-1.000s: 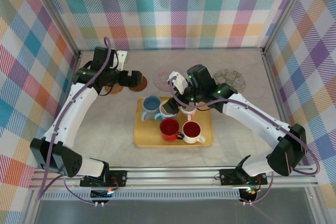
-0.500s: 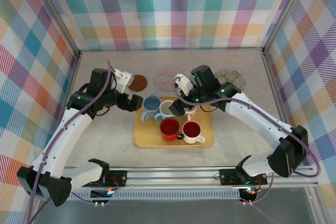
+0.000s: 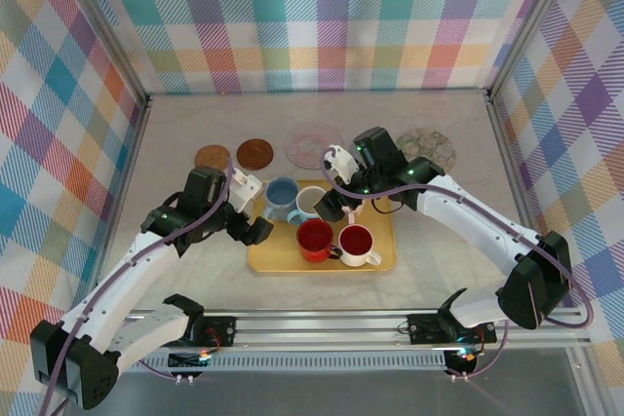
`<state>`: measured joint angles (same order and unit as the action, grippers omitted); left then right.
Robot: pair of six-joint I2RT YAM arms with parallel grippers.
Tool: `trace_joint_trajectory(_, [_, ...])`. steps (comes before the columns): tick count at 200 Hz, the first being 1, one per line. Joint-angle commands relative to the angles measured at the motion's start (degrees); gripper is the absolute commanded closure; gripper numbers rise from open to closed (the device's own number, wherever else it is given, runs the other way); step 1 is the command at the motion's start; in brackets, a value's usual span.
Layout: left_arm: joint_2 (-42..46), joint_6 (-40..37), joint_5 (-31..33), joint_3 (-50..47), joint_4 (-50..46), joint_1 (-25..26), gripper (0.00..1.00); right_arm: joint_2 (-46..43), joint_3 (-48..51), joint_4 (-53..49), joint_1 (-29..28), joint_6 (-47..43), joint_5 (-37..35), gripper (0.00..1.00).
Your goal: Place the cup by the coaster
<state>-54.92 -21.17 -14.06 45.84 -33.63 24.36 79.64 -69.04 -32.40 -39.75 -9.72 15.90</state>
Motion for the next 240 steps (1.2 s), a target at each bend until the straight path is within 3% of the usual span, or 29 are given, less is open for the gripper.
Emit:
trace_joint_trajectory(1, [-1.7, -5.1, -1.0, -1.1, 3.6, 0.5, 0.00, -1.1, 0.8, 1.6, 0.2, 1.0, 0.5, 0.01])
trace_joint_trajectory(86, [-11.8, -8.5, 0.8, -5.3, 11.3, 0.5, 0.02, -1.1, 1.7, 2.7, 0.8, 1.5, -0.6, 0.01])
trace_joint_trajectory(151, [-18.4, -8.4, 1.9, -6.1, 16.5, 0.5, 0.19, -1.9, 3.1, 4.3, 1.6, 1.5, -1.6, 0.01])
trace_joint_trajectory(240, [-26.4, -10.2, 0.8, -4.7, 21.8, 0.4, 0.30, -1.7, 3.7, 4.7, 2.4, 1.5, -0.1, 0.01])
